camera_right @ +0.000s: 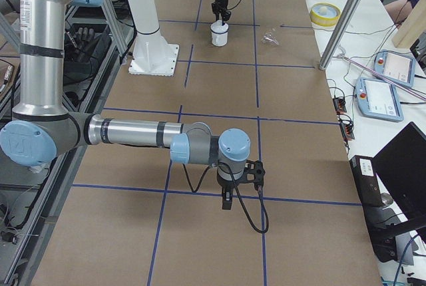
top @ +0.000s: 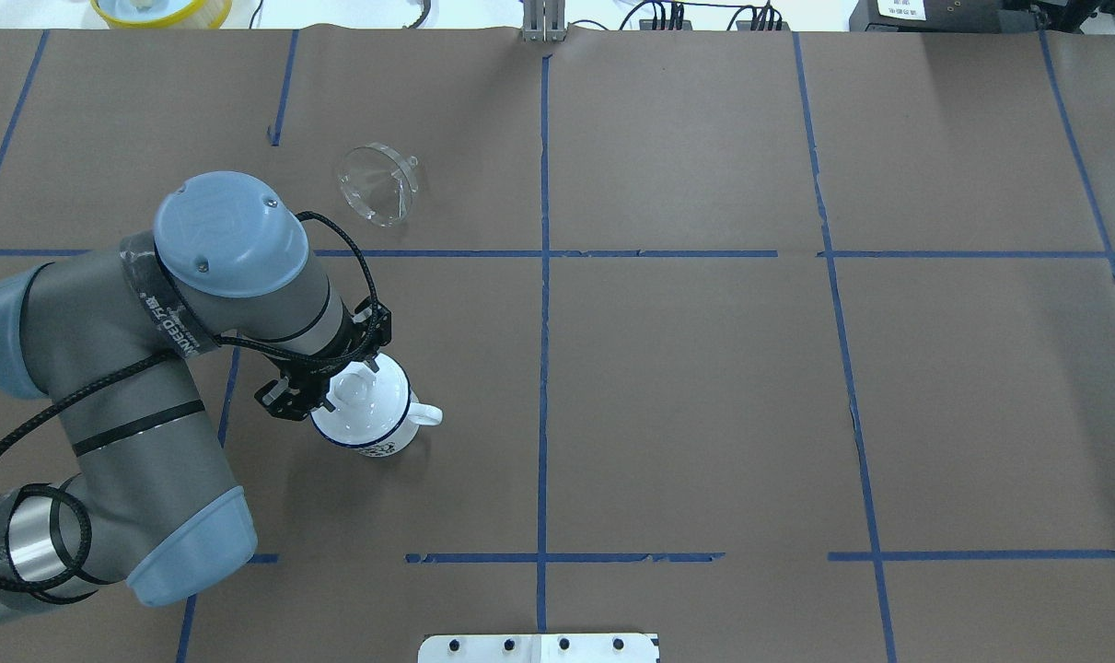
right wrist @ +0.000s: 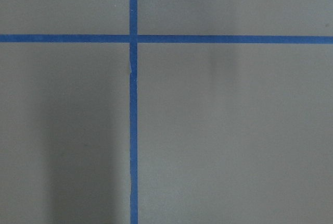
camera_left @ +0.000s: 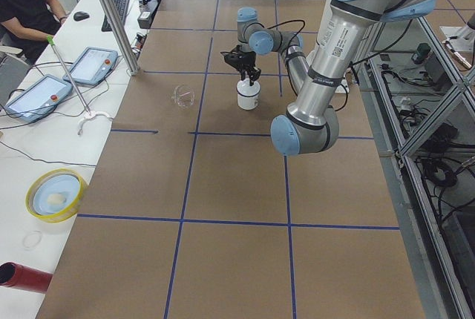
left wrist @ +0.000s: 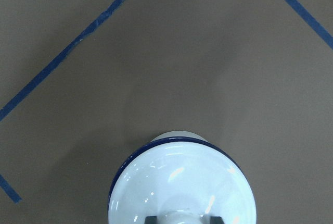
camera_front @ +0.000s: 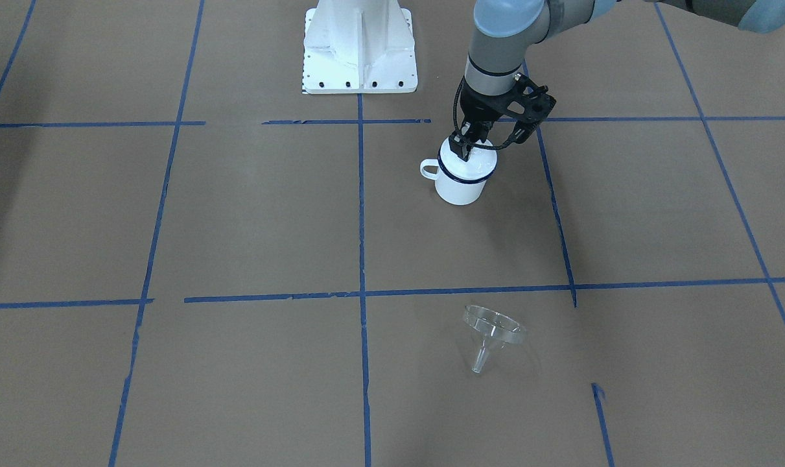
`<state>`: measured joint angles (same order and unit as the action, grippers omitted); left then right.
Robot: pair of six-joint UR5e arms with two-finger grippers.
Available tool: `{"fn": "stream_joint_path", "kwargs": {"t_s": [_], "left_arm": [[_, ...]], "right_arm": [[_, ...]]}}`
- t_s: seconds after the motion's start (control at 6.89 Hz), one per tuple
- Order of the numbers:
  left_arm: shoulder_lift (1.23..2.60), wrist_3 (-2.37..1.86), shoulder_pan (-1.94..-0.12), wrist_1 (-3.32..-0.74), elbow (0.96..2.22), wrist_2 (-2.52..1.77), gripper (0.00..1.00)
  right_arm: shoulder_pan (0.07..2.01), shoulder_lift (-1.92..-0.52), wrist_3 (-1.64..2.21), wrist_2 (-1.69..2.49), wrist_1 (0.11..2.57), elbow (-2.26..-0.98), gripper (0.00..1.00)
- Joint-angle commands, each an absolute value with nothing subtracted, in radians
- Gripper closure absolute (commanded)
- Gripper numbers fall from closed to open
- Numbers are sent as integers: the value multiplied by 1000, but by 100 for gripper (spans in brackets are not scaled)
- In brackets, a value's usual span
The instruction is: Remove funnel from cup
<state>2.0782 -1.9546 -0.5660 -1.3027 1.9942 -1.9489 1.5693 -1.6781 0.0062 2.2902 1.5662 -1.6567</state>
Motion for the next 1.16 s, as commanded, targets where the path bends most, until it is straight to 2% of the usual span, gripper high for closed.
{"fn": "stream_joint_path", "kwargs": {"t_s": [0.0, 0.15, 0.44, 0.73, 1.02], "left_arm": [[2072, -1910, -574, -1298, 2015, -1945, 0], [2066, -1829, -598, -1295, 2052, -1945, 0], [2005, -1481, -757, -1296, 2081, -1959, 0], [1900, -991, -1028, -1305, 2060, -2121, 0], [1818, -480, -1267, -1308, 1940, -2181, 0]], "right_arm": [[1569, -1678, 6, 2290, 1566, -1657, 0], [1569, -1678, 6, 2290, 1566, -1657, 0], [1569, -1678, 6, 2290, 1566, -1657, 0], [1569, -1678, 6, 2290, 1566, -1657, 0], [1569, -1678, 6, 2290, 1566, -1655, 0]]}}
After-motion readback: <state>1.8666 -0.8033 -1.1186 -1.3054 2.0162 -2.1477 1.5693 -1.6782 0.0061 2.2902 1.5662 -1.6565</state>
